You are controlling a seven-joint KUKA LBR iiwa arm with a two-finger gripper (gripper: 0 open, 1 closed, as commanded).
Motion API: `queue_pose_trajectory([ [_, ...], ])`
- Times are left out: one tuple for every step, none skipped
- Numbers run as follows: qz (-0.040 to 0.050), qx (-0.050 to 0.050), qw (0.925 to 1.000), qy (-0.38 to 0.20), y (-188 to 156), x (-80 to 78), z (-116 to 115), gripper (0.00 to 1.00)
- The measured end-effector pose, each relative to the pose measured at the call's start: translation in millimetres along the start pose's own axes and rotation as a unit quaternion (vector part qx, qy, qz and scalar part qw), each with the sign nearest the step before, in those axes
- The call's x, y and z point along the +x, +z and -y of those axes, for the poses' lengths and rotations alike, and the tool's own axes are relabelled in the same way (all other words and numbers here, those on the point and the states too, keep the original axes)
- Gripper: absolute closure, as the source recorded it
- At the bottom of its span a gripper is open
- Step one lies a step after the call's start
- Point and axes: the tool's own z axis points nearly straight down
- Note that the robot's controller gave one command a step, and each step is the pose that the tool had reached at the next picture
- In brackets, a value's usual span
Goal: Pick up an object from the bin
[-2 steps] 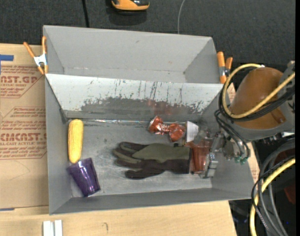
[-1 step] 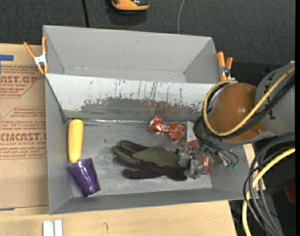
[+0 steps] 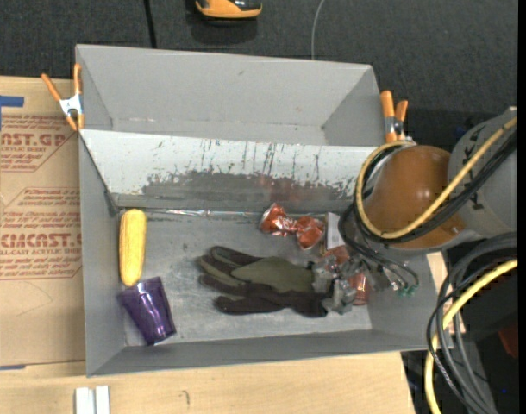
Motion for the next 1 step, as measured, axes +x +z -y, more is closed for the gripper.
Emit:
queue_pose_trajectory([
  [0.0054, 0.003, 1.0000, 0.002, -194.5, -32.4, 14.0, 1.00],
])
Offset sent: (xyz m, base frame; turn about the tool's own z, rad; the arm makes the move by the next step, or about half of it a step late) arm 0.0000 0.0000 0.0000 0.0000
